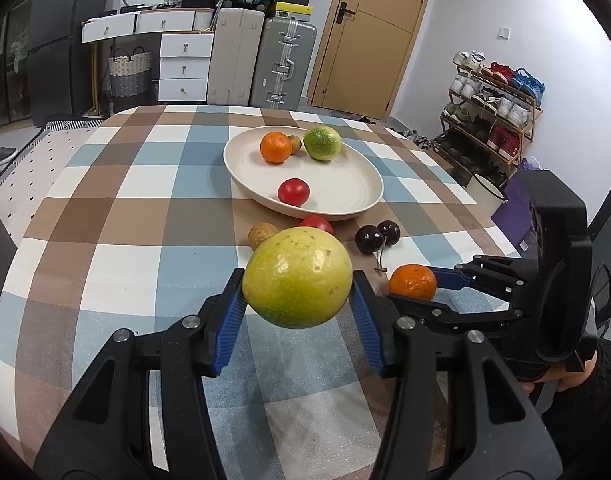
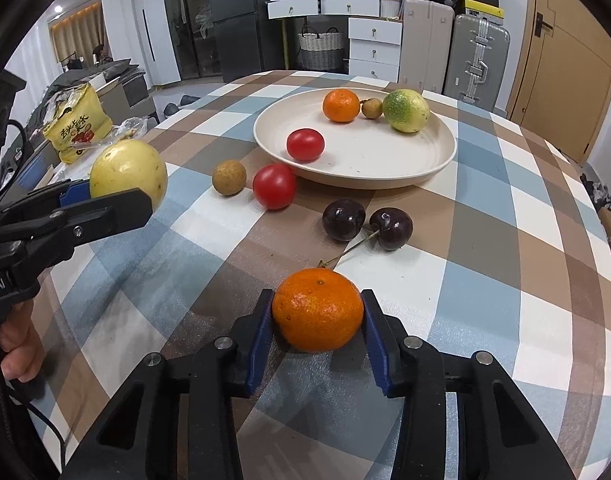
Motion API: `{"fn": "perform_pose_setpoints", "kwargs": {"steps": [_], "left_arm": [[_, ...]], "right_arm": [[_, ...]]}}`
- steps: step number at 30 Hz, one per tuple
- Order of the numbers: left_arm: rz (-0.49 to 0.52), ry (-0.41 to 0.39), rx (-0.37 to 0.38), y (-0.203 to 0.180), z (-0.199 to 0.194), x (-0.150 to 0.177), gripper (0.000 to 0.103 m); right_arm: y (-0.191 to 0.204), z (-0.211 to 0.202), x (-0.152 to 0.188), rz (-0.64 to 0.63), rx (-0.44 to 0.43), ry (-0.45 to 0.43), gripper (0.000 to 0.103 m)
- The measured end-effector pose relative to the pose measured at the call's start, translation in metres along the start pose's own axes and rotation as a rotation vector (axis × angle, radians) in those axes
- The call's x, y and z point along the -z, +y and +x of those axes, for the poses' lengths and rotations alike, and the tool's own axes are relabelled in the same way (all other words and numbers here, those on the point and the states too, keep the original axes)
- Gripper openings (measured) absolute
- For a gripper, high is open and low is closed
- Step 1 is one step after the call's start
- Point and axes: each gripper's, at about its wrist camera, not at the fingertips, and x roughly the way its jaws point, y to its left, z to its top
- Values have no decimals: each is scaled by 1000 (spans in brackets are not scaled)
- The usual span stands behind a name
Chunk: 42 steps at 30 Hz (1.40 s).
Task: Organize fruits
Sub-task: 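Carry the guava and mandarin into the white plate and open both tools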
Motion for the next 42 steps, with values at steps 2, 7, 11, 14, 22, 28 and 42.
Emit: {"fn": "perform_pose_setpoints", "kwargs": {"steps": [2, 7, 11, 14, 22, 28, 42], "left_arm": [[2, 1, 1, 0, 0, 0, 48], [3, -2, -4, 1, 0, 0, 48], [9, 3, -10, 1, 3, 1, 48], [18, 9, -13, -1, 6, 2, 48], [42, 0, -35, -8, 9, -3, 48], [53, -5, -31, -12, 11, -10, 48], [38, -67, -12, -3, 3, -55, 48]], "right_arm": [[1, -1, 1, -12, 0, -1, 42], [3, -6, 0, -42, -13, -25, 42], [1, -11, -6, -62, -26, -49, 42], [-2, -15, -13, -73, -31, -68, 42], [-16, -19, -33, -70, -36, -101, 42], [-22, -16, -44, -73, -42, -112, 42], [-31, -23, -77, -49, -31, -134, 42]]}}
